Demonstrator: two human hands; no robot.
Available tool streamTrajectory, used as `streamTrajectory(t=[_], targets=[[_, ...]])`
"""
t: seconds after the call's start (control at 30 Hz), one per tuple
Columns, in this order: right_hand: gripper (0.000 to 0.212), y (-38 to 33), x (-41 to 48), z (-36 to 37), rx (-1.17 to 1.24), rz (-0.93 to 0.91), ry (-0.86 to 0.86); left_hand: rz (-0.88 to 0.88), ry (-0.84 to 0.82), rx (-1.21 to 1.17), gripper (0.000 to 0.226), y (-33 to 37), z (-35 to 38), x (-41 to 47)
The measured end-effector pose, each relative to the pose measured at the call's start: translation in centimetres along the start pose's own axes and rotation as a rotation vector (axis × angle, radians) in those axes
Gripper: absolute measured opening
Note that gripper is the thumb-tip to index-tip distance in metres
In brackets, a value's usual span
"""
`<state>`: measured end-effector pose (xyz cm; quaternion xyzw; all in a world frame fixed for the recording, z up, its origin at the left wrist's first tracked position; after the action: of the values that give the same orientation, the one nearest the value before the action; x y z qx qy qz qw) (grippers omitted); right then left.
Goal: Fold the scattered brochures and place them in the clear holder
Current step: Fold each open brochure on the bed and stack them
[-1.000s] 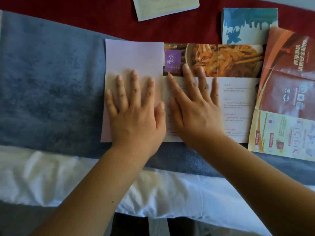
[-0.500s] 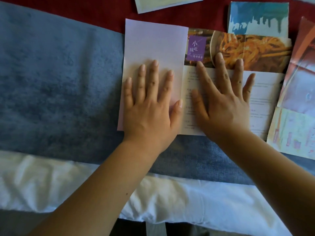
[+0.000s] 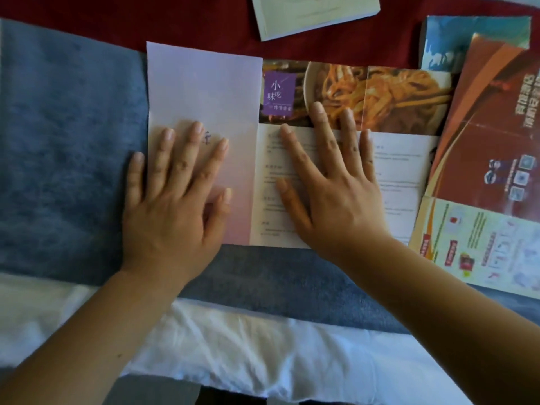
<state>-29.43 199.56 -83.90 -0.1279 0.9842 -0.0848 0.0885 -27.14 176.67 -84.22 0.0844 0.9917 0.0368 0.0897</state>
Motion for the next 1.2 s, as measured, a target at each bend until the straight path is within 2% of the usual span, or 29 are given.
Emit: streamTrajectory(t=[0.3, 0.53, 0.73, 0.97, 1.2], targets=[[0.073, 2.2, -0.5, -0.3, -0.009, 0.109, 0.039, -0.089, 0.012, -0.020, 0.061, -4.9, -1.5, -2.7], [0.071, 1.5, -0.7, 0.8, 0.008, 0.095, 0.117, -0.198, 0.027, -0.163, 0.074, -3.6, -1.4, -0.5], [0.072, 1.4, -0.7, 0.9, -0.015, 0.099, 0.108, -0.277, 0.031, -0.382, 0.083, -1.3, -1.8, 0.0], [0.073, 1.4, -0.6, 0.7, -0.033, 0.092, 0.106, -0.188, -0.030, -0.593, 0.094, 2.1, -3.2, 0.7], [0.075, 1.4, -0.7, 0.6, -0.008, 0.090, 0.102, -0.154, -0.069, -0.614, 0.092, 6.9, -3.4, 0.9]])
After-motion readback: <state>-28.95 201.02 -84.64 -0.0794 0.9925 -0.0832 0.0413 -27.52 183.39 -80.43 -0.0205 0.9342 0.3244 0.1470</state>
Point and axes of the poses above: each hand's wrist, its own x-axis towards the middle knuckle, its own z-axis out of the palm, y = z × x, the point moved 1 cm from there along x, towards the middle knuckle
